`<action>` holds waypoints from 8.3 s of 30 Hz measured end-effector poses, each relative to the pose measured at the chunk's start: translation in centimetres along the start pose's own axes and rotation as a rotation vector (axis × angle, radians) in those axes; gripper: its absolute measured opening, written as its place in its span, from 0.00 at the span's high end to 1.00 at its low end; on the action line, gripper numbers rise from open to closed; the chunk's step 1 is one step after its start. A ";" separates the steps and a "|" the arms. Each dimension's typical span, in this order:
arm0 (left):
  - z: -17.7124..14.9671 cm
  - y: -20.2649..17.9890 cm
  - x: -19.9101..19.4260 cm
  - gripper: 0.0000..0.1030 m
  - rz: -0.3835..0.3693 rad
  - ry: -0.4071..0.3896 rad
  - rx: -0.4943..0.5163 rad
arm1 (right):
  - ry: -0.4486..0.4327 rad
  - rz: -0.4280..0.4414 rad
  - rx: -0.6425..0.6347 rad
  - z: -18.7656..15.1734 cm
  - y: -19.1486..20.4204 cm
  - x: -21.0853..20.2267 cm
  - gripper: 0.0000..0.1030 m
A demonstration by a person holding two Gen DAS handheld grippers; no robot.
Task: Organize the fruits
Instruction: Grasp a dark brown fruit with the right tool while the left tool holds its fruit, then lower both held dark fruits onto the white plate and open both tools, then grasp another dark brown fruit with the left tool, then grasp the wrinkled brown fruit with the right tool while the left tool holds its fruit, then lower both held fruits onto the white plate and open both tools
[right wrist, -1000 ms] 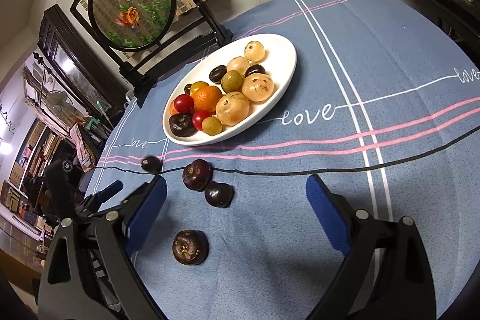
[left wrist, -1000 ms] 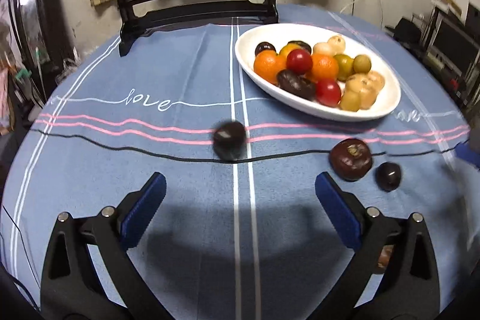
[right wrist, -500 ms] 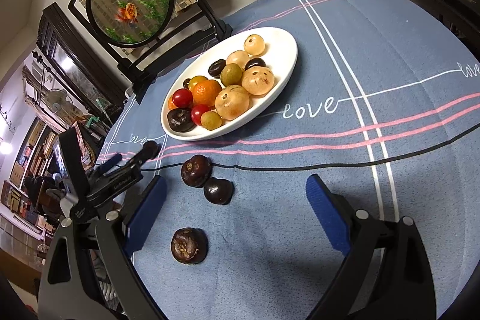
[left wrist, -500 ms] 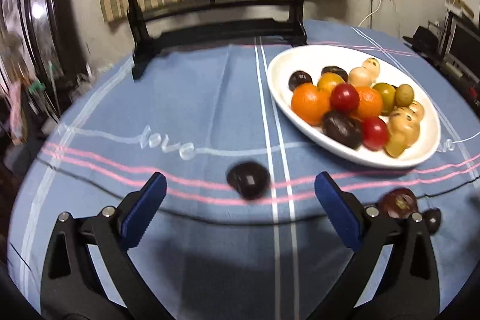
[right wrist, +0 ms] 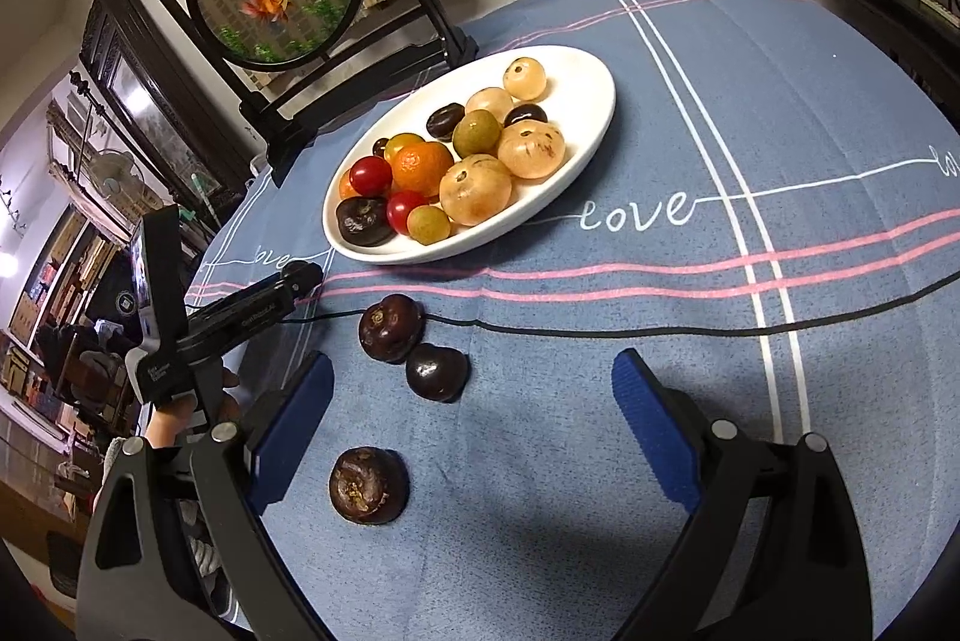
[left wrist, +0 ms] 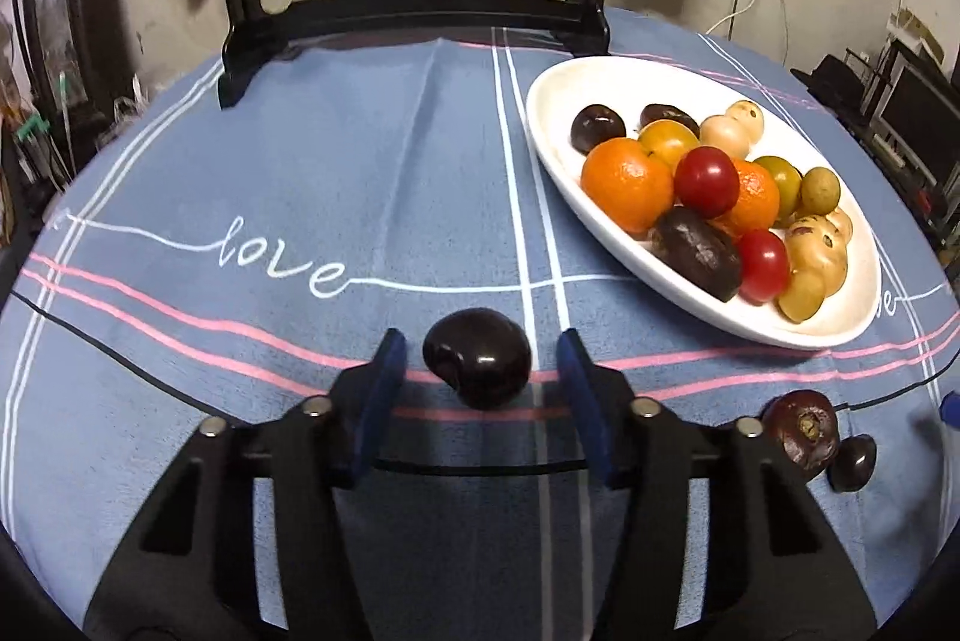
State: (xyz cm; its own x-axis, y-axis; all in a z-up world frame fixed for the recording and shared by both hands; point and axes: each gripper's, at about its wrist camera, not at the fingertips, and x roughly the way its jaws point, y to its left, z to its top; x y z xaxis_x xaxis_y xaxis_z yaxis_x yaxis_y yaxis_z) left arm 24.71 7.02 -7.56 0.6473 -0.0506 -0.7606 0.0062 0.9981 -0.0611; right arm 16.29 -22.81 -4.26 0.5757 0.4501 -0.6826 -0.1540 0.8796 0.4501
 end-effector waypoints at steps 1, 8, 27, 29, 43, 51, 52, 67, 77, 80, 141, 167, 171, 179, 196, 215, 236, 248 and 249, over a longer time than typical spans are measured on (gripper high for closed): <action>0.0 0.1 0.2 0.56 -0.005 0.006 -0.007 | 0.000 -0.003 -0.004 -0.1 0.1 0.1 0.09; 0.1 0.6 0.3 0.65 -0.026 0.001 -0.029 | 0.008 -0.017 -0.067 -0.4 1.0 0.6 0.09; -2.3 -2.9 -5.9 0.66 -0.117 -0.077 0.057 | 0.049 -0.119 -0.323 -2.1 4.6 4.7 0.51; -2.4 -3.1 -6.1 0.66 -0.122 -0.082 0.064 | 0.056 -0.129 -0.334 -2.1 5.0 5.2 0.55; -2.8 -3.4 -5.4 0.66 -0.117 -0.054 0.084 | 0.074 -0.142 -0.343 -1.8 4.9 6.6 0.71; -2.5 -3.9 -6.6 0.66 -0.135 -0.075 0.081 | -0.052 -0.093 -0.269 -0.4 3.8 1.9 0.71; -2.1 -4.2 -6.7 0.66 -0.141 -0.076 0.082 | -0.081 -0.091 -0.257 0.1 3.6 0.9 0.71; 3.3 -10.0 -1.6 0.65 -0.165 -0.038 0.158 | -0.128 -0.065 -0.192 9.0 2.6 3.1 0.70; 3.8 -10.0 -0.7 0.51 -0.195 -0.052 0.155 | -0.008 -0.079 -0.153 9.8 0.8 7.9 0.69; 3.8 -9.9 -1.6 0.43 -0.181 -0.079 0.158 | -0.031 -0.059 -0.149 9.8 0.9 7.2 0.67; -4.0 -5.7 -5.5 0.57 -0.117 -0.049 0.166 | -0.059 0.033 -0.173 0.1 2.7 -1.2 0.09; -6.1 -1.4 -5.3 0.57 -0.094 0.005 0.096 | 0.167 -0.007 -0.549 -7.4 8.6 3.8 0.34; -6.1 -1.5 -5.2 0.57 -0.094 0.007 0.097 | 0.172 -0.008 -0.544 -7.6 8.4 3.9 0.43; -6.3 -1.9 -5.1 0.57 -0.094 0.015 0.107 | 0.157 -0.013 -0.548 -7.6 8.2 3.7 0.55; -6.5 -2.4 -4.8 0.57 -0.084 0.021 0.129 | 0.135 -0.006 -0.529 -6.8 8.2 4.4 0.56; 0.5 -3.8 -10.2 0.57 -0.114 -0.139 0.127 | -0.193 -0.003 -0.231 1.9 2.5 -4.6 0.57; 9.9 -8.8 0.8 0.57 -0.174 -0.106 0.096 | -0.123 -0.056 -0.156 11.3 1.5 6.0 0.57; 10.0 -8.7 4.8 0.57 -0.181 -0.063 0.101 | -0.098 -0.099 -0.183 11.7 1.4 8.8 0.57; 10.0 -8.7 4.7 0.57 -0.186 -0.062 0.097 | -0.098 -0.100 -0.183 11.7 1.3 8.9 0.57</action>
State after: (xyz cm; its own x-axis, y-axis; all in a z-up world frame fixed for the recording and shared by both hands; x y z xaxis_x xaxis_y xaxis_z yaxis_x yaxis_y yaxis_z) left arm 35.36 -1.51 -4.11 0.6735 -0.2352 -0.7007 0.2013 0.9706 -0.1322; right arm 30.66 -19.45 -3.00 0.6693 0.3503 -0.6552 -0.2306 0.9363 0.2650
